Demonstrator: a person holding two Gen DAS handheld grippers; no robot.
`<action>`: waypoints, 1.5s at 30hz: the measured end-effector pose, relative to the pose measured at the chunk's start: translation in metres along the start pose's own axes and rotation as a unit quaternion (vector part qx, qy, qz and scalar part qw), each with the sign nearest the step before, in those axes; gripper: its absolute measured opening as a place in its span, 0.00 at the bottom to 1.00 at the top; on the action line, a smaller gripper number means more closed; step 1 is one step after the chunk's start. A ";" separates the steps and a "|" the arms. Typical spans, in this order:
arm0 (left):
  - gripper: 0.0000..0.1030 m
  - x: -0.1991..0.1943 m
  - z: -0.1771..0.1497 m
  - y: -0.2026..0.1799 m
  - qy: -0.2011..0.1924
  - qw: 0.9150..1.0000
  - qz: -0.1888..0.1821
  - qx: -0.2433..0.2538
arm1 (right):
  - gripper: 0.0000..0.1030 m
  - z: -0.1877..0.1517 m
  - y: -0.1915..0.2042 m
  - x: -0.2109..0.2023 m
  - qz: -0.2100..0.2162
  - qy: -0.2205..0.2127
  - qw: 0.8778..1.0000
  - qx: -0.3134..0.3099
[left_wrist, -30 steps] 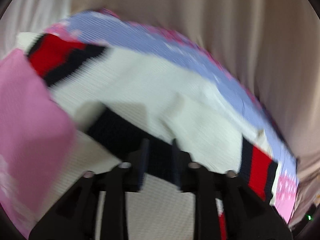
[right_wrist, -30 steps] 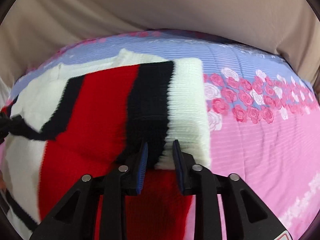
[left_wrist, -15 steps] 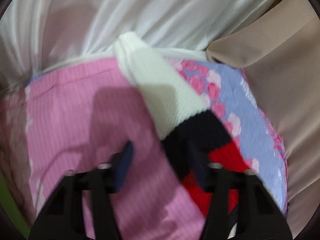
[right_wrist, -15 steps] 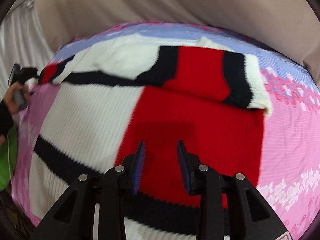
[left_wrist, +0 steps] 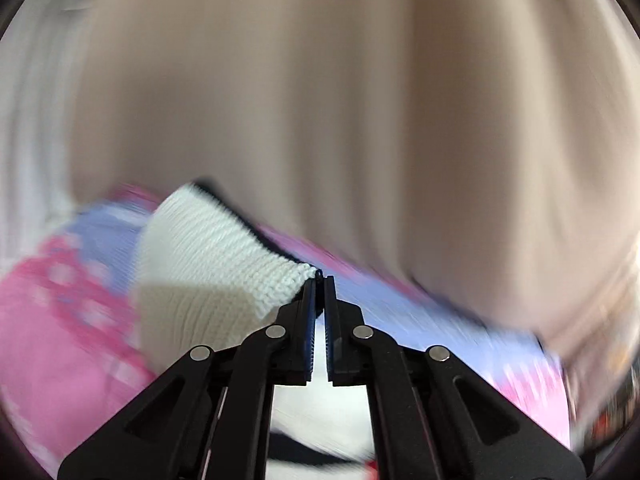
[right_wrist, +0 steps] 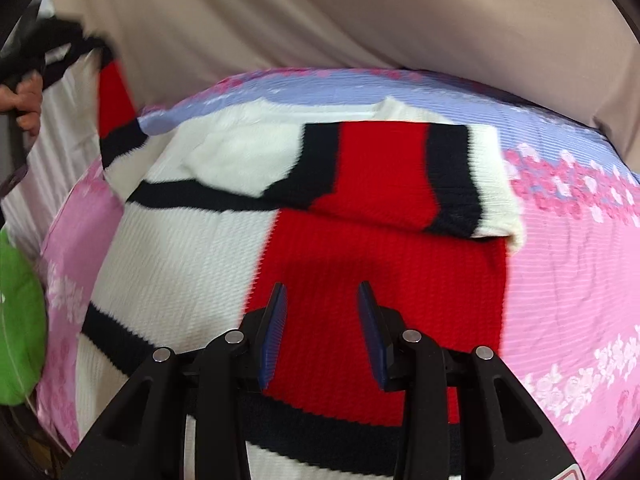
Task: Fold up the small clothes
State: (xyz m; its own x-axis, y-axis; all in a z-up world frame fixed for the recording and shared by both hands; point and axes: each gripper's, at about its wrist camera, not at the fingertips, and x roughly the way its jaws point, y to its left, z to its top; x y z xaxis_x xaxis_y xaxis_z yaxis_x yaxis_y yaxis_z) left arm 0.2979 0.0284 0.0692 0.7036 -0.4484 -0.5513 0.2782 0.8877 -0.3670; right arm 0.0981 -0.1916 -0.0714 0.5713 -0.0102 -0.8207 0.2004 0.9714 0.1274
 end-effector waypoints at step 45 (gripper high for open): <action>0.47 0.083 -0.122 0.121 0.160 0.938 0.116 -0.286 | 0.60 0.098 -0.128 0.111 0.059 -0.016 0.967 0.247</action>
State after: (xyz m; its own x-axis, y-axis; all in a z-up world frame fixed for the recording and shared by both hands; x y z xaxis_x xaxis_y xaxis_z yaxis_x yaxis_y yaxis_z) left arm 0.3100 0.0856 -0.1122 0.4441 -0.3398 -0.8291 -0.3183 0.8051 -0.5005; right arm 0.2135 -0.3407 -0.1240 0.6365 0.0783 -0.7673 0.4838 0.7342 0.4763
